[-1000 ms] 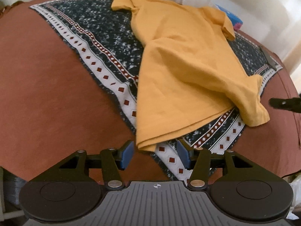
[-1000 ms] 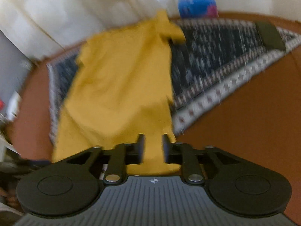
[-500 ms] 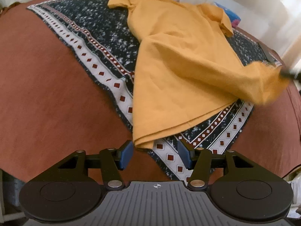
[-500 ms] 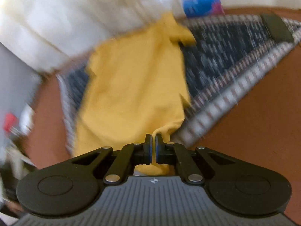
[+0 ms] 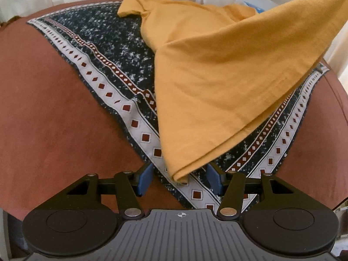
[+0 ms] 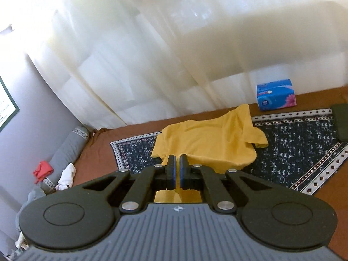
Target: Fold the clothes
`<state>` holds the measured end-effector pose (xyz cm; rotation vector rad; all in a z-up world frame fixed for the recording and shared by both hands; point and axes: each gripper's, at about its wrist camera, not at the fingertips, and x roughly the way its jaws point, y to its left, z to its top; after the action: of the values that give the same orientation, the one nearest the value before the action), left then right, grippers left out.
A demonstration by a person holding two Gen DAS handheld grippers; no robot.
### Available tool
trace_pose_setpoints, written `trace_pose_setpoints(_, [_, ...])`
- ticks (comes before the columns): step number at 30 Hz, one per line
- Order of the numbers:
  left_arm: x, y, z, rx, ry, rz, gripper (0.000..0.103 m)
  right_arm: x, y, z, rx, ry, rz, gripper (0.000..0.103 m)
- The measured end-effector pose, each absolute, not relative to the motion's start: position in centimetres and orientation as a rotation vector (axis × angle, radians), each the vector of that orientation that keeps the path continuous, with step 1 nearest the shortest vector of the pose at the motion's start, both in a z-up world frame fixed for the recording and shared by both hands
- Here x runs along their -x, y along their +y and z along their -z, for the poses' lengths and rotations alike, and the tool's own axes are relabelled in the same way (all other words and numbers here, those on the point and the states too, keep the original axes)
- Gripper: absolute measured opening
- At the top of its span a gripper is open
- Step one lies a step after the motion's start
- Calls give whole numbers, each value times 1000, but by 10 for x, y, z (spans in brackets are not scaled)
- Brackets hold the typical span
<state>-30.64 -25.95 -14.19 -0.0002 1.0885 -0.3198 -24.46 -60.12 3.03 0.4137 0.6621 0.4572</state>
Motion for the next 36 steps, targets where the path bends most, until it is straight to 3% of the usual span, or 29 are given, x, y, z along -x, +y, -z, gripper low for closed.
trace_pose_setpoints(3, [304,-264,147,-31,1104,325,58,242,-601,-31,-397,660,-453,4])
trace_pose_setpoints(5, [303,-265,148,-38,1109,337,44,242,-602,-33,-400,659,-450,4])
trace_pose_setpoints(6, [303,-265,148,-39,1111,343,16,242,-603,-33,-399,658,-448,4])
trace_pose_setpoints(7, [302,-264,148,-30,1112,352,2,242,-604,-34,-397,657,-446,4])
trace_pose_setpoints(11, [301,-249,121,39,1062,345,1,243,-610,-37,-396,652,-430,4])
trace_pose_setpoints(16, [300,-220,50,-15,869,271,0,255,-620,-39,-405,668,-410,4])
trace_pose_setpoints(23, [303,-200,-22,-183,694,255,0,293,-621,-11,-456,818,-369,4])
trace_pose_setpoints(27, [299,-200,-4,-229,770,288,0,311,-615,28,-496,945,-312,4])
trace_pose_setpoints(36, [297,-175,93,-169,1051,297,0,336,-601,105,-492,1128,-205,4])
